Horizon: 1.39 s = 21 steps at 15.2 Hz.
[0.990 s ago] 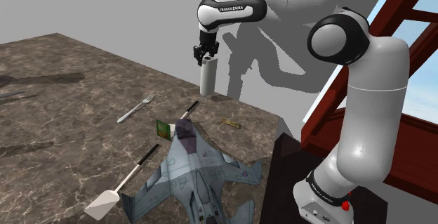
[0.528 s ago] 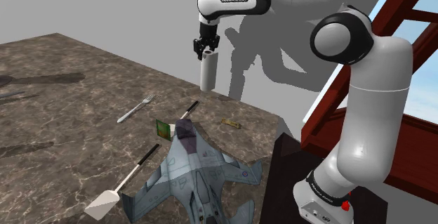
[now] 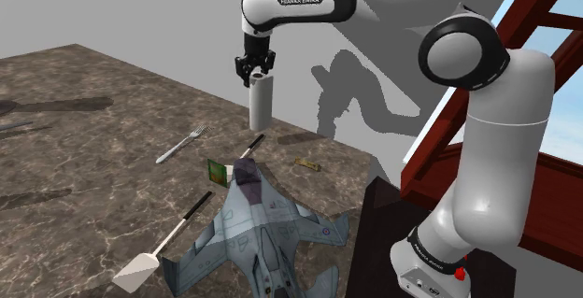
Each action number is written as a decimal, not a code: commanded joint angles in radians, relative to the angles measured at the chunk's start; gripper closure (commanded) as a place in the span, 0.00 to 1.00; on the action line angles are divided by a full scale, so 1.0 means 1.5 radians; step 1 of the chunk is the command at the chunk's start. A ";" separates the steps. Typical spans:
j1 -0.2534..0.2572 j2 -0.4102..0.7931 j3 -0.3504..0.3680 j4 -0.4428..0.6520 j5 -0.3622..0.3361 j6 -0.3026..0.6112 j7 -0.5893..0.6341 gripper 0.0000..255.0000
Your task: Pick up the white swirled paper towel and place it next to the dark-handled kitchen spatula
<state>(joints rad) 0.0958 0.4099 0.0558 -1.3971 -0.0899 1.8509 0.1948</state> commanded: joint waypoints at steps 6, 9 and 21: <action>0.072 0.008 0.026 0.015 -0.015 -0.014 0.099 1.00; 0.103 0.023 0.036 0.039 -0.022 -0.026 0.139 1.00; 0.181 0.088 0.056 0.105 -0.041 -0.036 0.234 1.00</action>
<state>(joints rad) 0.3659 0.5360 0.1403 -1.2394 -0.1512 1.7898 0.5440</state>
